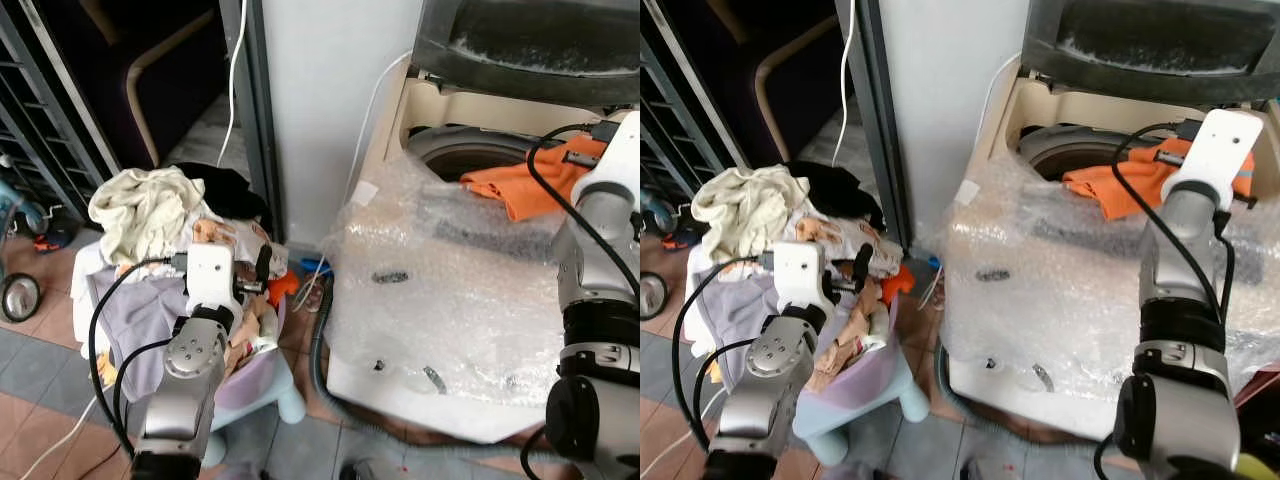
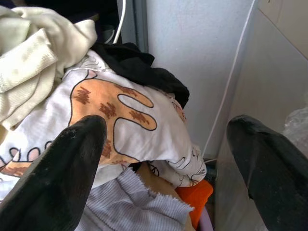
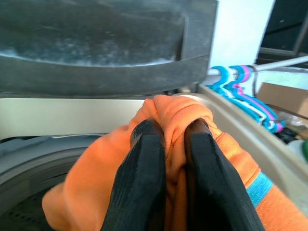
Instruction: Clothes washing
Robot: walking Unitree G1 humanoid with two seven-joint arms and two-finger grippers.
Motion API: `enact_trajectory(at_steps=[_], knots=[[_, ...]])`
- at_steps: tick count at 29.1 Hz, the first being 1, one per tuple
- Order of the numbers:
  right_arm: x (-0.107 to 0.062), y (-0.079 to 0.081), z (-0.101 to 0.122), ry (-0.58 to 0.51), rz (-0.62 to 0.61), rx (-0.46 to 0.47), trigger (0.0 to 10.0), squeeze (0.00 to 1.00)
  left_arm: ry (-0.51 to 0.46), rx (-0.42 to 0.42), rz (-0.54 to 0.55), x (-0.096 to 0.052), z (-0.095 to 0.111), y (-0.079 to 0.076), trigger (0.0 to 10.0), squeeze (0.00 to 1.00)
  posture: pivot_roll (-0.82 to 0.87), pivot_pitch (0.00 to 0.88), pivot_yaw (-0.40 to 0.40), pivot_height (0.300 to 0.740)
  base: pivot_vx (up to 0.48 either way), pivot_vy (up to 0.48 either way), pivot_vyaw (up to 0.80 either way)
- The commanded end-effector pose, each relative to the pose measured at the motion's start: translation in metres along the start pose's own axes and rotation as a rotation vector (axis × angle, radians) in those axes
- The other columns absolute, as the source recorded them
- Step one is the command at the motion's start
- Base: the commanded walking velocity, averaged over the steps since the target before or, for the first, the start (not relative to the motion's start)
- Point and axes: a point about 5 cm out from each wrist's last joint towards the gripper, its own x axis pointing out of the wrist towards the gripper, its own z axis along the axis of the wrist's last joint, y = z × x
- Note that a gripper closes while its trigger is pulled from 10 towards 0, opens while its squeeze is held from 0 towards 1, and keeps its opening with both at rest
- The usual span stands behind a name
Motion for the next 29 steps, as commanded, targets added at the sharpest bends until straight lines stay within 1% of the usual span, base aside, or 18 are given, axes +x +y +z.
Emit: enact_trajectory(at_steps=[1,2,4,5,10,13,16,20,22,23,24,26,27,28,29], knots=[[-0.005,0.012,0.011,-0.066,0.075,0.038,10.0,1.0,0.009,0.007,0.016,-0.001,-0.001,0.004,10.0,0.0,-0.04,0.0,0.027,0.74,0.0,0.0,0.0],[-0.008,0.018,0.013,-0.086,0.109,0.039,10.0,1.0,0.01,0.009,0.015,-0.001,-0.001,0.004,10.0,0.0,-0.04,0.0,0.03,0.74,0.0,0.0,0.0],[-0.012,0.024,0.013,-0.091,0.141,0.047,10.0,1.0,0.013,0.01,0.013,-0.001,-0.001,0.004,10.0,0.0,-0.04,0.0,0.032,0.74,0.0,0.0,0.0],[-0.015,0.027,0.013,-0.09,0.161,0.065,10.0,1.0,0.014,0.01,0.01,-0.001,-0.001,0.003,10.0,0.0,-0.04,0.0,0.033,0.74,0.0,0.0,0.0],[-0.017,0.028,0.012,-0.089,0.193,0.086,10.0,1.0,0.016,0.011,0.009,0.001,-0.001,0.003,10.0,0.0,-0.04,0.0,0.035,0.74,0.0,0.0,0.0],[-0.018,0.027,0.013,-0.105,0.219,0.085,10.0,1.0,0.021,0.025,0.029,0.002,-0.001,0.005,10.0,0.0,-0.04,0.0,0.04,0.74,0.0,0.0,0.0],[-0.019,0.028,0.018,-0.146,0.25,0.063,10.0,1.0,0.029,0.045,0.052,0.004,-0.001,0.008,10.0,0.0,-0.03,0.0,0.044,0.74,0.0,0.0,0.0],[-0.022,0.029,0.024,-0.173,0.279,0.082,10.0,1.0,0.024,0.041,0.049,0.004,0.0,0.006,10.0,0.0,-0.03,0.0,0.036,0.74,0.0,0.0,0.0],[-0.025,0.034,0.031,-0.2,0.325,0.083,10.0,1.0,0.025,0.036,0.055,0.004,0.0,0.005,10.0,0.0,-0.03,0.0,0.027,0.74,0.0,0.0,0.0],[-0.025,0.034,0.031,-0.2,0.325,0.083,10.0,1.0,0.025,0.036,0.055,0.004,0.0,0.005,10.0,0.0,-0.03,0.0,0.027,0.74,0.0,0.0,0.0],[-0.028,0.038,0.04,-0.232,0.356,0.096,10.0,1.0,0.015,0.058,0.074,0.003,0.001,0.006,10.0,0.0,-0.02,0.0,0.024,0.74,0.0,0.0,0.0],[-0.031,0.039,0.046,-0.249,0.38,0.11,10.0,1.0,0.004,0.077,0.085,0.003,0.003,0.007,10.0,0.0,-0.02,0.0,0.022,0.74,0.0,0.0,0.0],[-0.036,0.042,0.048,-0.256,0.409,0.12,10.0,1.0,0.0,0.078,0.089,0.003,0.003,0.007,10.0,0.0,-0.02,0.0,0.022,0.74,0.0,0.0,0.0],[-0.044,0.046,0.049,-0.27,0.451,0.12,10.0,1.0,-0.001,0.077,0.095,0.002,0.004,0.007,10.0,0.0,-0.03,0.0,0.024,0.74,0.0,0.0,0.0],[-0.056,0.052,0.051,-0.303,0.52,0.105,10.0,1.0,-0.002,0.076,0.098,0.002,0.004,0.007,10.0,0.0,-0.03,0.0,0.025,0.74,0.0,0.0,0.0]])
